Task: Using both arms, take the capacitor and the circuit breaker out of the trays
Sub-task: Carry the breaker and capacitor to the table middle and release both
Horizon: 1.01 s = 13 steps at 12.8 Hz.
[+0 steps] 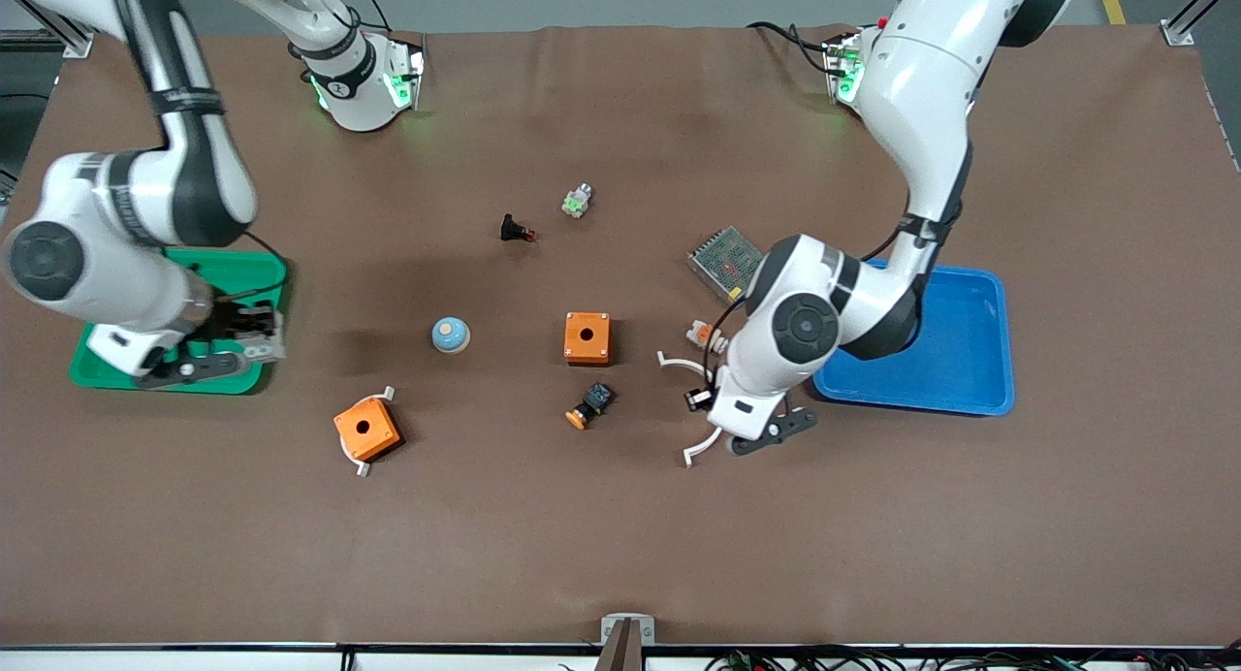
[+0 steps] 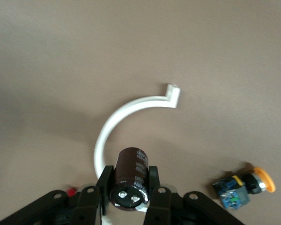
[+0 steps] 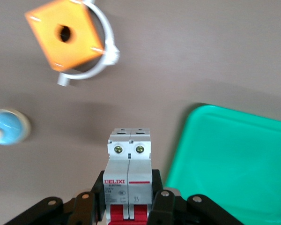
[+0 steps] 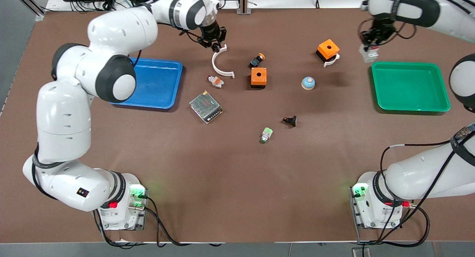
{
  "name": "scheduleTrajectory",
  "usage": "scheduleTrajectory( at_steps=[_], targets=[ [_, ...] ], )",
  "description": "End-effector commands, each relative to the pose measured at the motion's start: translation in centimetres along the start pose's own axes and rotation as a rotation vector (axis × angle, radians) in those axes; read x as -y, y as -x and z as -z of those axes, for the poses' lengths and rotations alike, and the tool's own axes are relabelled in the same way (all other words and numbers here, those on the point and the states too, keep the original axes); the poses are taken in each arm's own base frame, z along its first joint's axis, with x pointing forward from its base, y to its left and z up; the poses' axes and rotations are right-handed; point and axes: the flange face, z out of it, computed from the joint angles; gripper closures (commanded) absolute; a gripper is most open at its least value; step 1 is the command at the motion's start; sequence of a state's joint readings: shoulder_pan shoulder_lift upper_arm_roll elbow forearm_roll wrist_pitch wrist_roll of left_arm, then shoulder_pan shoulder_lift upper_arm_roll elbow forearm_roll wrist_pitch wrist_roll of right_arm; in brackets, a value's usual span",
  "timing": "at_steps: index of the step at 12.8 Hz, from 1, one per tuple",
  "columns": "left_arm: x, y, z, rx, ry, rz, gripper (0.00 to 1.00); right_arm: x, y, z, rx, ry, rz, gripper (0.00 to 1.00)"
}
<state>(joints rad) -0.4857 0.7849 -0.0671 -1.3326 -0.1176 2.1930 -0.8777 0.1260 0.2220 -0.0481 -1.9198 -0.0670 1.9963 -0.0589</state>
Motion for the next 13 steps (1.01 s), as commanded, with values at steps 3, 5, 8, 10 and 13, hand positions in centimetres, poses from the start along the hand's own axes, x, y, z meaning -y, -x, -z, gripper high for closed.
scheduleTrajectory(
  at_steps=[3, 5, 8, 10, 13],
  targets=[
    [-3.3, 1.6, -3.2, 0.054, 0.117, 0.198, 0.93, 11.9, -1.1, 0.3, -0.056, 0.031, -0.129, 0.98],
    [-3.4, 2.0, -4.0, 0.061, 0.107, 0.211, 0.91, 16.9, -1.5, -1.3, -0.079, 0.032, -0.201, 0.98],
    [-3.4, 2.6, -4.4, 0.064, 0.095, 0.201, 0.86, 21.5, -3.2, -4.0, -0.064, -0.004, -0.263, 0.98],
    [-3.3, 2.5, -4.7, 0.062, 0.091, 0.183, 0.83, 23.9, -4.4, -5.1, -0.039, -0.066, -0.281, 0.98],
    [-3.2, 2.4, -4.7, 0.059, 0.091, 0.121, 0.67, 26.1, -5.7, -7.4, -0.03, -0.131, -0.307, 0.96]
  ],
)
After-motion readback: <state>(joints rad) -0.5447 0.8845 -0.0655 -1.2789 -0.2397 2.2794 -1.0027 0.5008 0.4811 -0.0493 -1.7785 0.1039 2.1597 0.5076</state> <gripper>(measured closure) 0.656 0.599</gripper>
